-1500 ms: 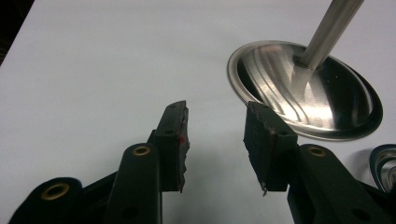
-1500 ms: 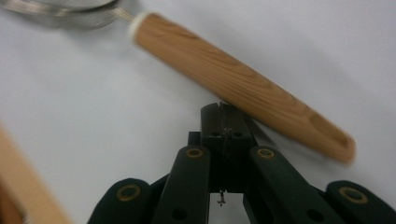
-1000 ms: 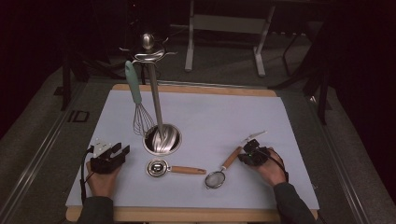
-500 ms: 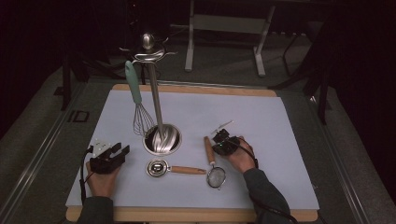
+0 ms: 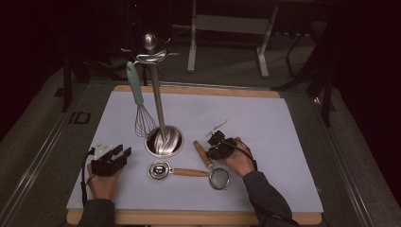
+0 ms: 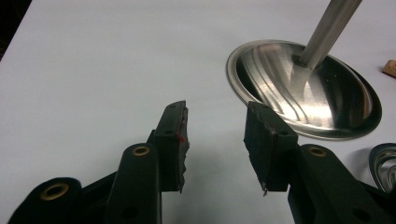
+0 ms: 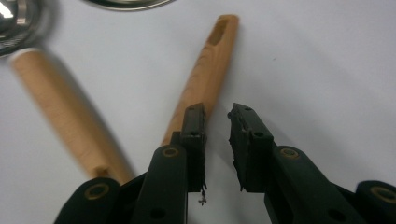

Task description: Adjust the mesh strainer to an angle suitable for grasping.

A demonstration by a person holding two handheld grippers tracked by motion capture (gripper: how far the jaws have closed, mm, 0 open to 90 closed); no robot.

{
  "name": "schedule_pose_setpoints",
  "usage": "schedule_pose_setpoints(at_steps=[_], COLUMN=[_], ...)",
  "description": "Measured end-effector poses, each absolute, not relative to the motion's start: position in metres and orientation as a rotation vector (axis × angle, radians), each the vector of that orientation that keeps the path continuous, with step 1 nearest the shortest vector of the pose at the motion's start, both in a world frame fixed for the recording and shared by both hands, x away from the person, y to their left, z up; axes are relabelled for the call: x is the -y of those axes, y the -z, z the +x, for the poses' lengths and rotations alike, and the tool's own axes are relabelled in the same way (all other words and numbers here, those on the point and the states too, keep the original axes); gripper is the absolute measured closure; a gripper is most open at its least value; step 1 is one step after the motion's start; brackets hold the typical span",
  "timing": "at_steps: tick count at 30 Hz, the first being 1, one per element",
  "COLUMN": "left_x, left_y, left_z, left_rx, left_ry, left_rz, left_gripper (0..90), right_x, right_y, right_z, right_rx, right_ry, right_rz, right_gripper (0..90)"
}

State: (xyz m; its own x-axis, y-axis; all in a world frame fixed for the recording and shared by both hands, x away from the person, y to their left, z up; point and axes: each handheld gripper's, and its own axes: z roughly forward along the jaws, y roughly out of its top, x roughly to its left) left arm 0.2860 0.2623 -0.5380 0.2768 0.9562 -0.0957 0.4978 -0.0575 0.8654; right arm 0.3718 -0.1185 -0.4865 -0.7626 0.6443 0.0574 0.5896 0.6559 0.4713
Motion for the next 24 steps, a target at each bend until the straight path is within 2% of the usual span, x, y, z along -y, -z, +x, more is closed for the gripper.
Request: schedule_pose_setpoints(at_steps=[4,17,24], left_x=[-0.262,-0.262,-0.262], left_y=[0.538,0.538,0.538], left_z=[0.286,0.286,0.286], left_rx=[-1.345,-1.344,-1.344], left_ry=[-0.673,-0.676,-0.675], left_rz=[1.692,1.693,1.694], left_gripper=[59.4,59.2,59.2], right_x=[0.122,0.112,0.103], right_y=[0.483,0.490,0.498], right_z=[0.369,0.370,0.372], right_rx=[-2.819,-2.930,-2.941], right_ry=[-0.796,-0.587,-0.530], right_rz=[1.066,1.176,1.152], right_gripper=[71.5,63.6,66.7])
